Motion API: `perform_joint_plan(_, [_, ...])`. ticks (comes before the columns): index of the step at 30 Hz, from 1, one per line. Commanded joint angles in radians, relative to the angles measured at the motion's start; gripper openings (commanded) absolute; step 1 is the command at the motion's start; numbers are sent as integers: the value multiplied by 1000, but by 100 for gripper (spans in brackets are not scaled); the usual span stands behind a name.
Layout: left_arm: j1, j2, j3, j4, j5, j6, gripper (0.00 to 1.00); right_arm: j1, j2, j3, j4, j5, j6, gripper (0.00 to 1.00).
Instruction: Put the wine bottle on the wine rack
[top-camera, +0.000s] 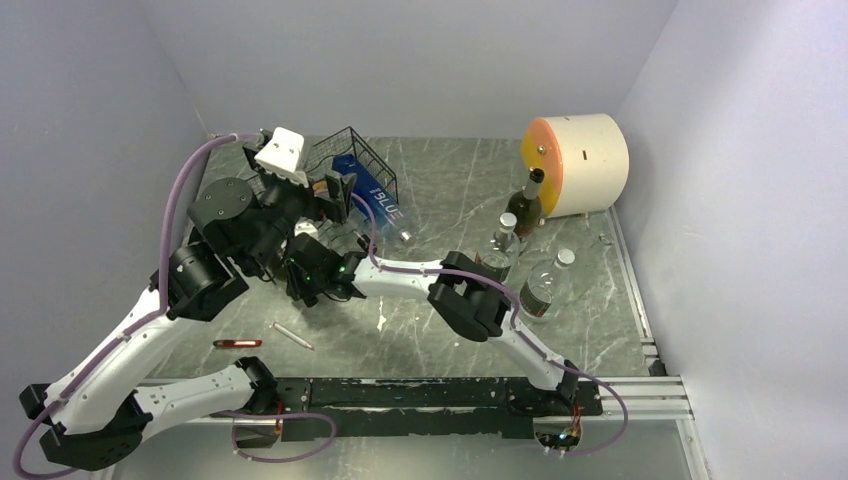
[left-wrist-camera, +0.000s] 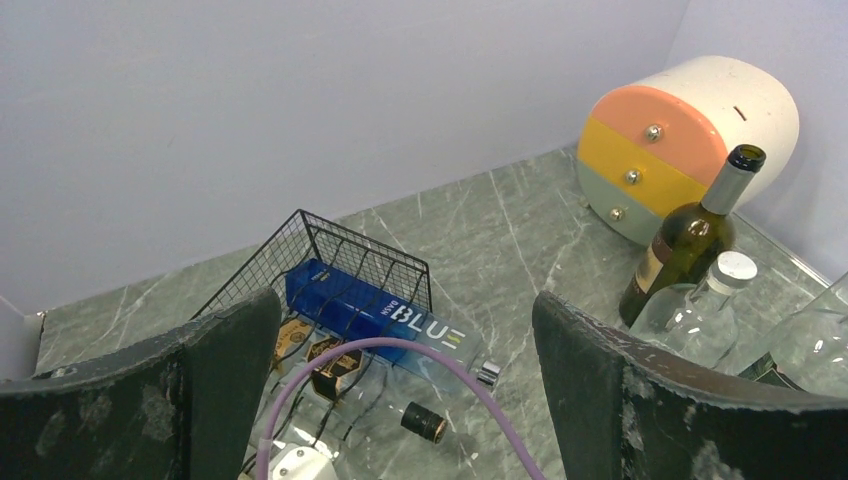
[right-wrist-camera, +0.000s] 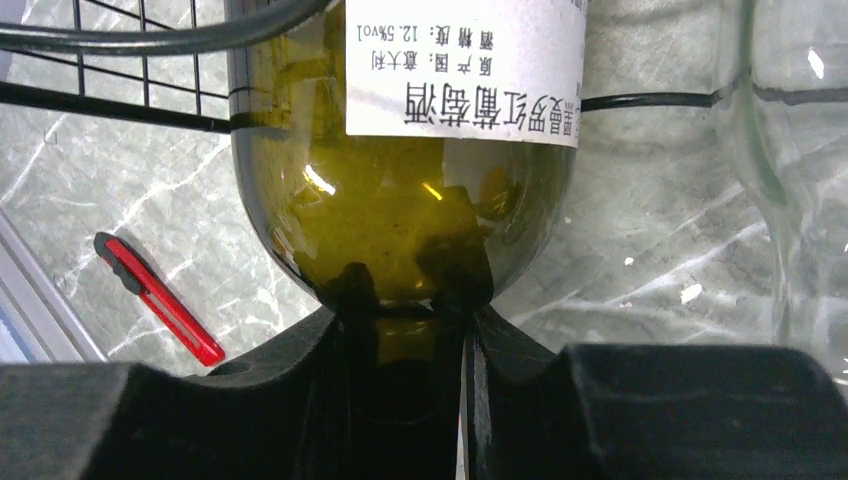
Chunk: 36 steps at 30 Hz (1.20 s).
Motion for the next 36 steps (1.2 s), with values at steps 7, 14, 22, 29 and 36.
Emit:
perform_joint_plan(7, [-4, 16, -7, -5, -19, 11, 100, 4, 28, 122, 57, 72, -34, 42])
perform_joint_plan(14, [-3, 17, -2, -9, -21, 10, 100, 5, 23, 113, 66, 84, -42, 56])
perform_joint_plan(22, [-3, 14, 10, -16, -14, 4, 100, 5, -45, 54, 92, 74, -42, 62])
perform_joint_plan(29, [-3, -1, 27, -23, -4, -1, 100, 4, -148, -27, 106, 92, -53, 72])
perform_joint_plan(36, [-3, -23, 59, -37, -11, -1, 100, -2, -261, -150, 138, 93, -48, 72])
